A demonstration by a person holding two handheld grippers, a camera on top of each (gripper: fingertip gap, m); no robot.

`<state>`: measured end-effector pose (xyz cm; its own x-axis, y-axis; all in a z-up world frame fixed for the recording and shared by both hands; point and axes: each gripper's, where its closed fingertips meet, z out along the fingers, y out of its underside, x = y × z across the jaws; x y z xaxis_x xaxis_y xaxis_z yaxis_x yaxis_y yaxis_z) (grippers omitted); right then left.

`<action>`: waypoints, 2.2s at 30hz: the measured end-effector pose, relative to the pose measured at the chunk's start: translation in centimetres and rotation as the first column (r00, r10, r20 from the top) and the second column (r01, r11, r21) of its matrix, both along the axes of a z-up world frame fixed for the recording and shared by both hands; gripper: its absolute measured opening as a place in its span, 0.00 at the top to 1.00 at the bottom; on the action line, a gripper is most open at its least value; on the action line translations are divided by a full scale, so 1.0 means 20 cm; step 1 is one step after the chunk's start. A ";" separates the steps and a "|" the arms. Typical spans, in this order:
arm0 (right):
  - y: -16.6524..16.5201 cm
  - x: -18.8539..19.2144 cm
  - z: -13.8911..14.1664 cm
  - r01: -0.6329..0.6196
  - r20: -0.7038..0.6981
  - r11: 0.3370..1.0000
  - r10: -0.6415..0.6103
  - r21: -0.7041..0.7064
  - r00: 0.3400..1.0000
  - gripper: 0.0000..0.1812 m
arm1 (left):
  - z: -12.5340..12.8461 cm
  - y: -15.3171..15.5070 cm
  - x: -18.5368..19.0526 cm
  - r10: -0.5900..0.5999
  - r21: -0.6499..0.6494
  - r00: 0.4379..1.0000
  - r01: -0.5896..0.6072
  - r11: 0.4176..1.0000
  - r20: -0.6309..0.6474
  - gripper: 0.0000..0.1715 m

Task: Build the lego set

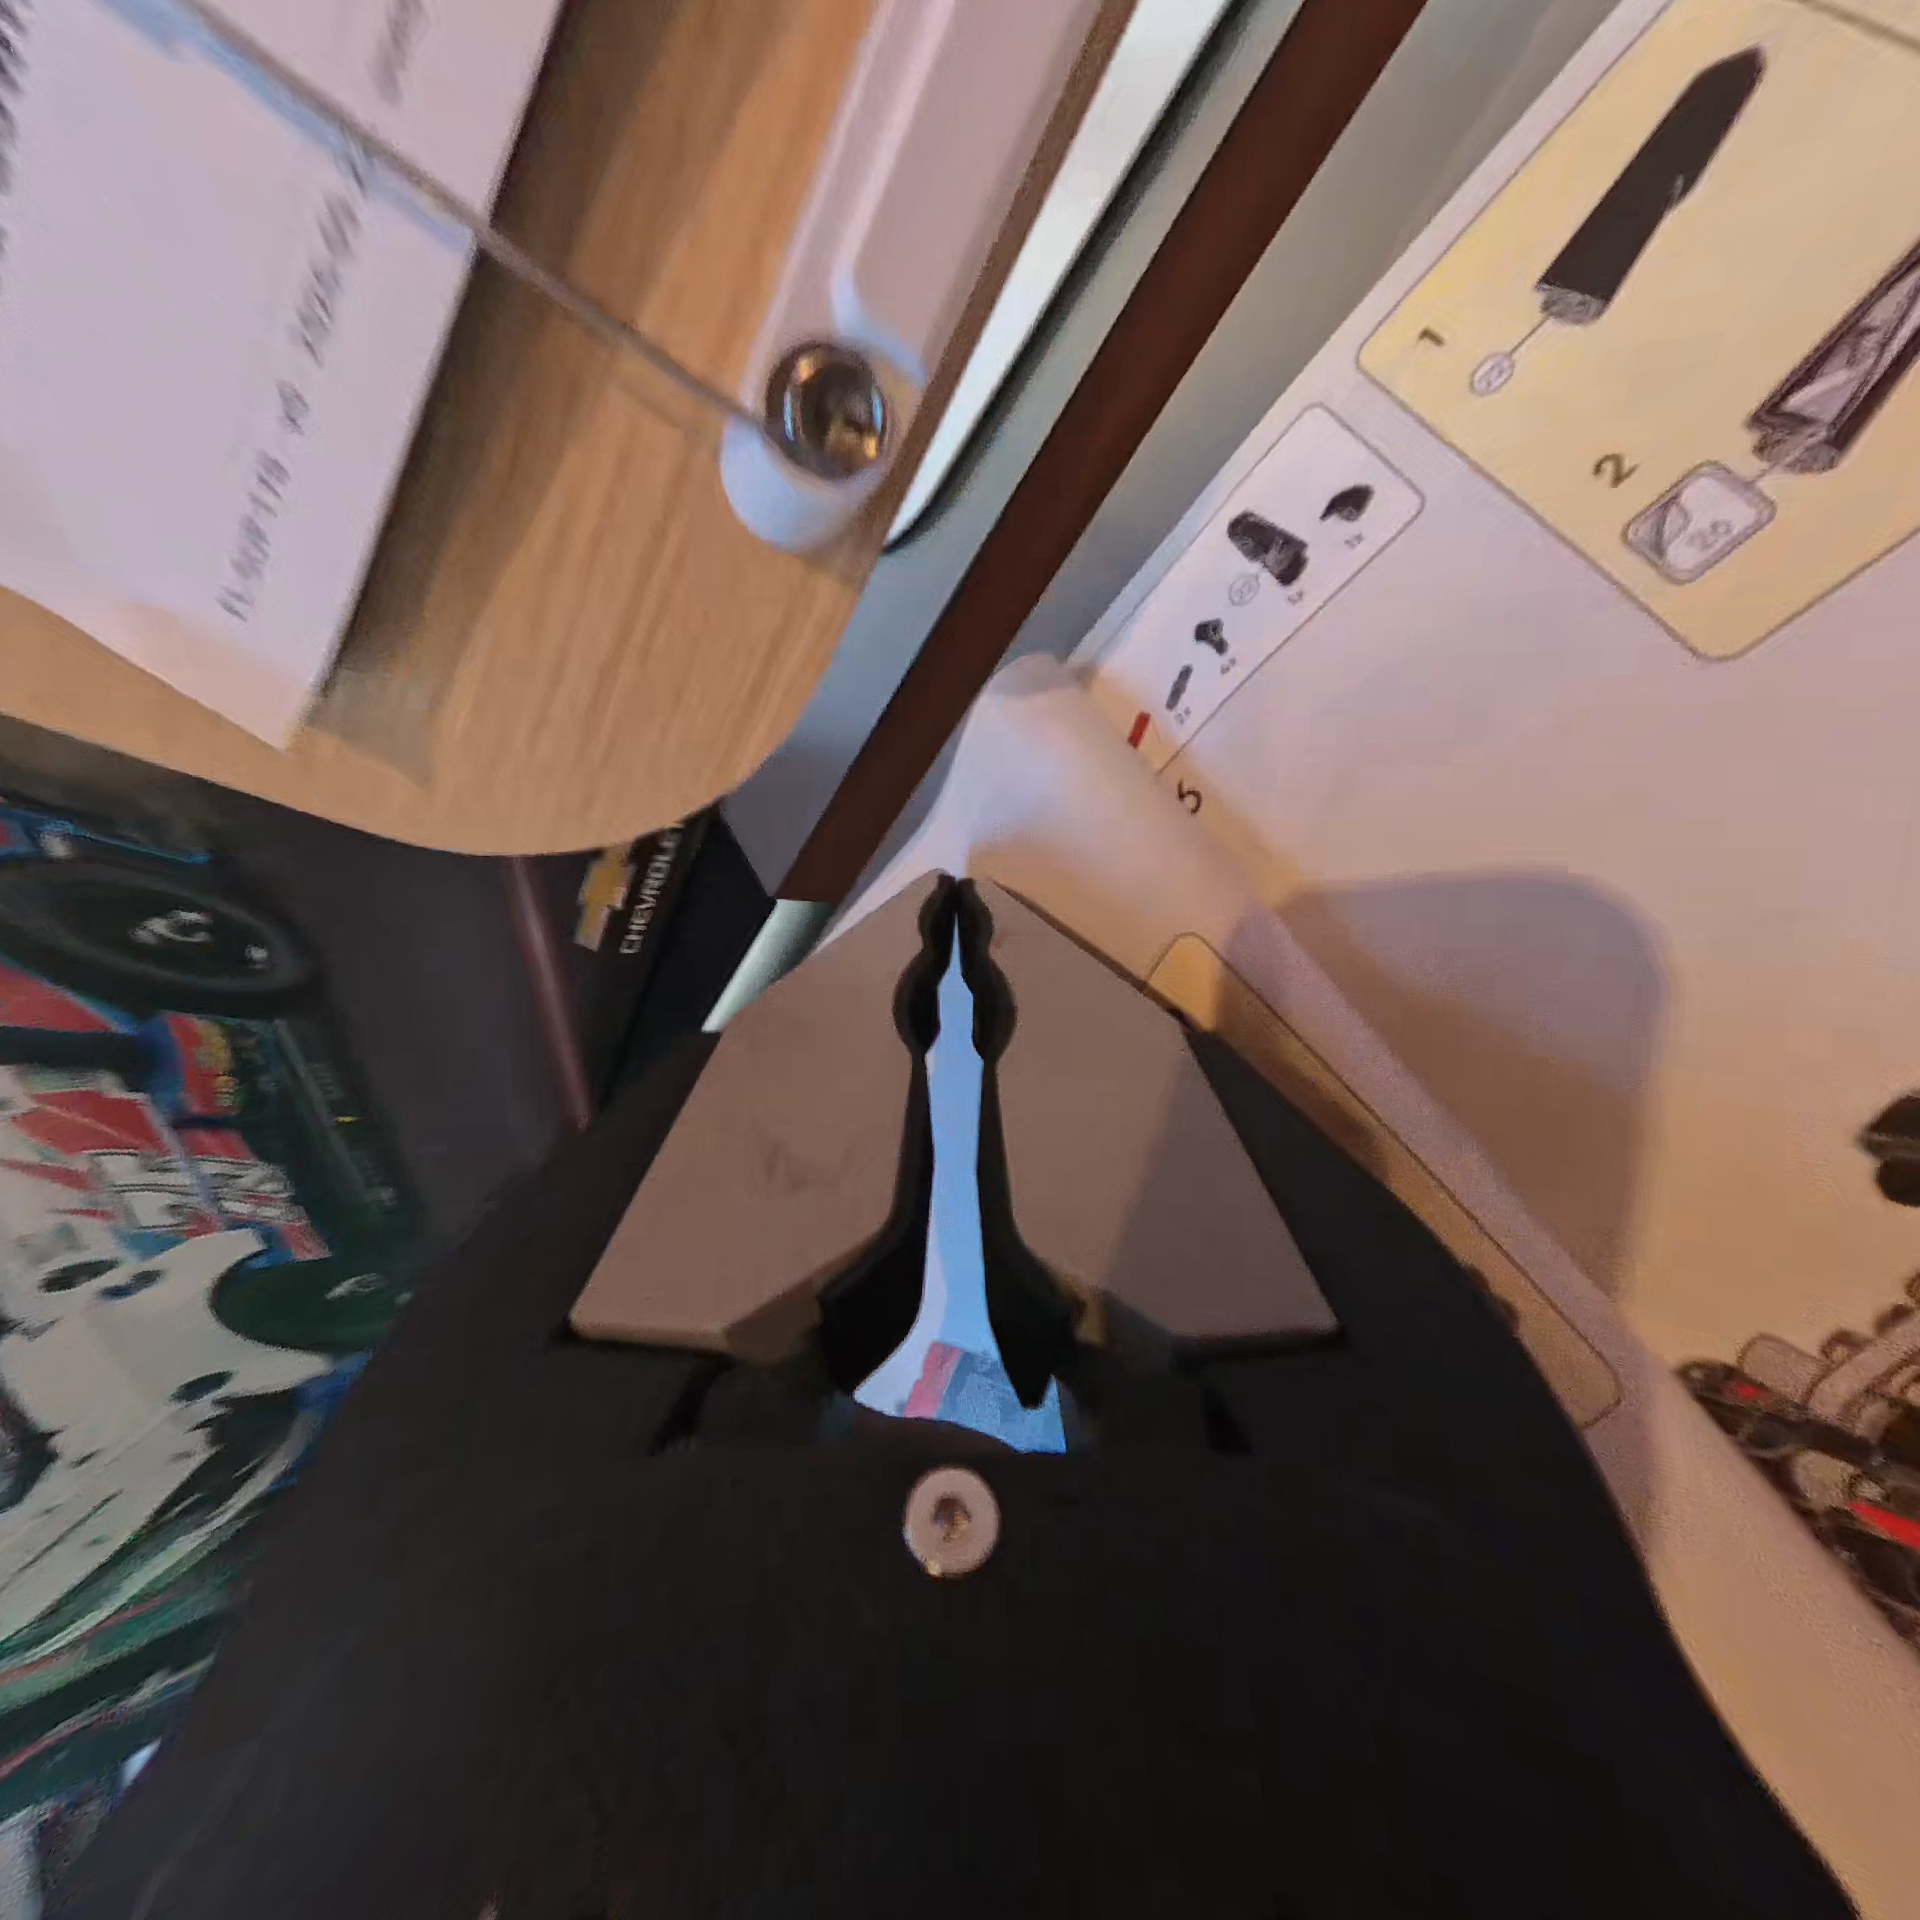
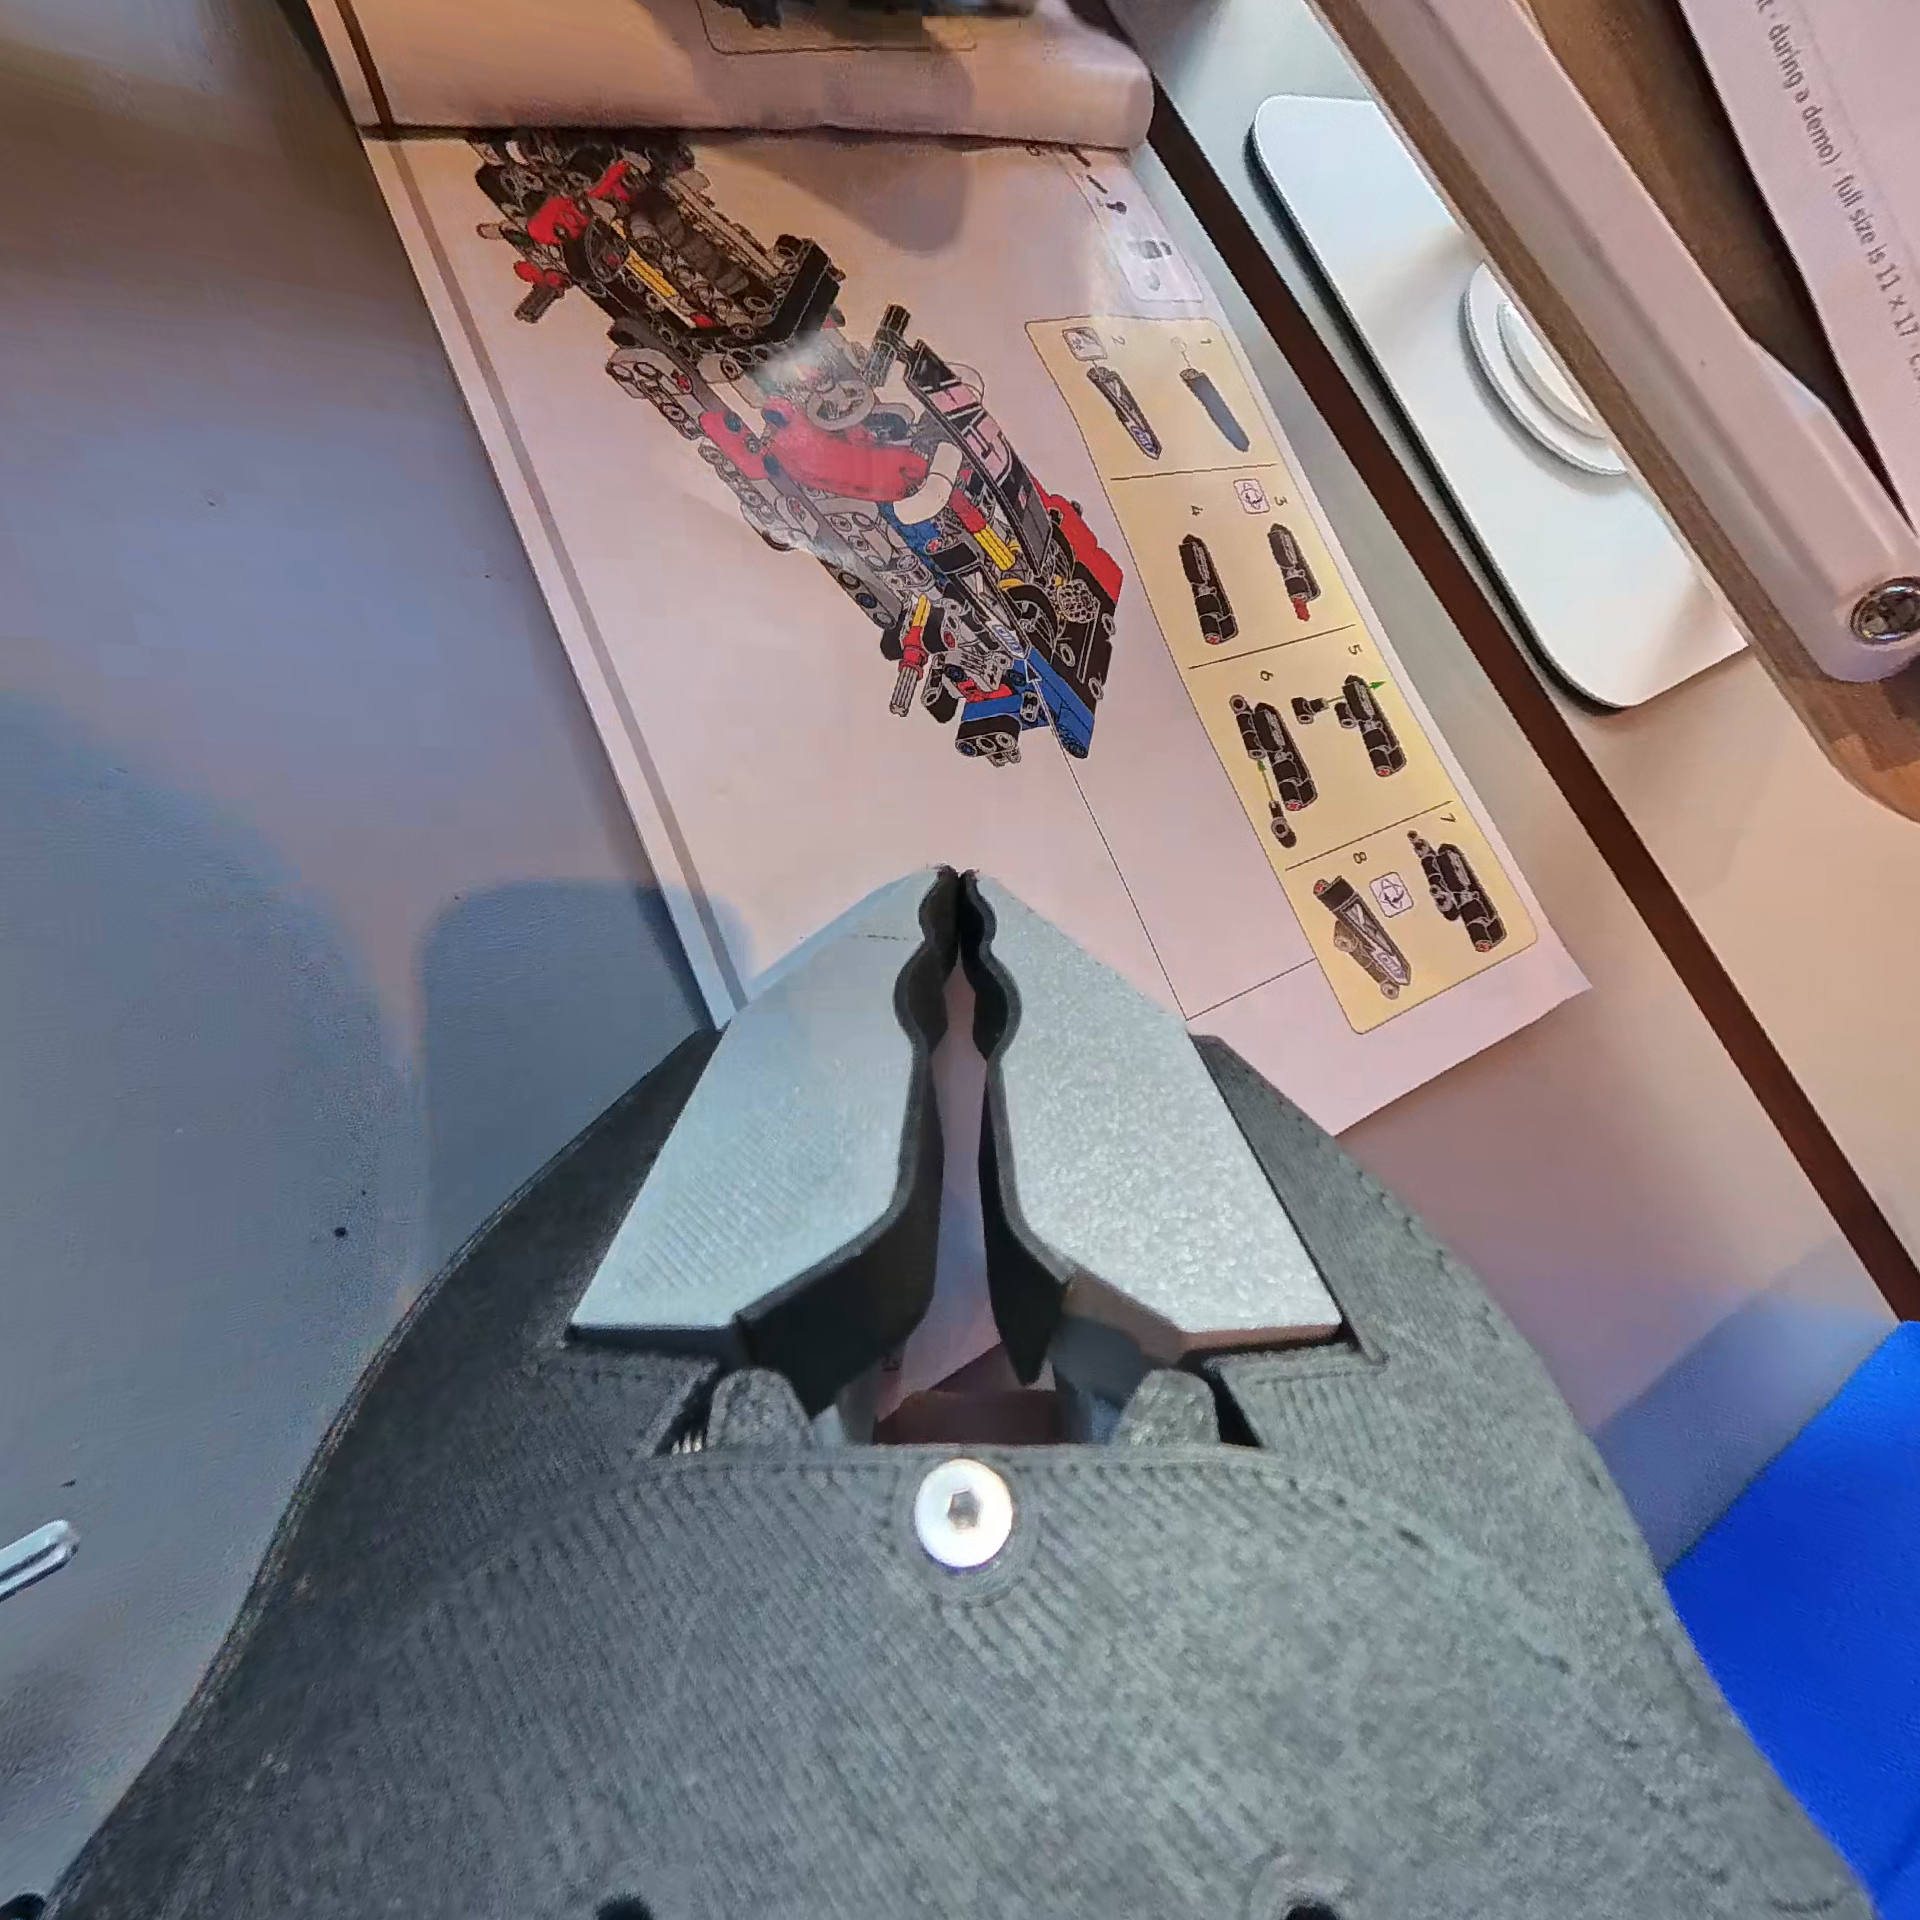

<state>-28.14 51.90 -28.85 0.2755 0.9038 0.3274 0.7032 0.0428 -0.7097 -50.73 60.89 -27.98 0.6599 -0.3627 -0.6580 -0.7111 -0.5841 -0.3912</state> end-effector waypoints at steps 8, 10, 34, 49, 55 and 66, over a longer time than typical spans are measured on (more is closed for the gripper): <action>0.00 0.00 0.00 0.000 -0.004 1.000 0.000 -0.010 1.000 1.00 | -0.04 -0.01 -0.03 -0.063 0.027 0.987 0.060 0.998 0.148 1.00; 0.00 0.00 0.00 0.000 -0.005 1.000 0.000 -0.012 1.000 1.00 | -0.04 -0.02 -0.04 -0.081 0.057 0.993 0.076 0.995 0.080 1.00; -0.06 -0.02 0.08 -0.017 -0.129 0.997 0.007 -0.075 0.992 1.00 | 0.50 -1.09 -0.28 0.258 -0.160 0.867 -0.209 0.965 0.427 1.00; -0.06 0.04 0.08 0.022 -0.138 0.992 -0.038 -0.120 0.990 0.89 | 0.38 -1.49 -0.58 0.436 -0.172 0.714 -0.414 0.894 0.547 0.72; -0.07 0.04 0.05 0.023 -0.092 0.995 -0.032 -0.102 0.995 0.89 | 0.34 -1.49 -0.60 0.433 -0.164 0.727 -0.413 0.896 0.533 0.73; -0.07 0.04 0.02 0.024 -0.057 0.996 -0.029 -0.089 0.998 0.90 | 0.11 -1.40 -0.50 0.341 -0.375 0.844 -0.183 0.909 0.414 0.99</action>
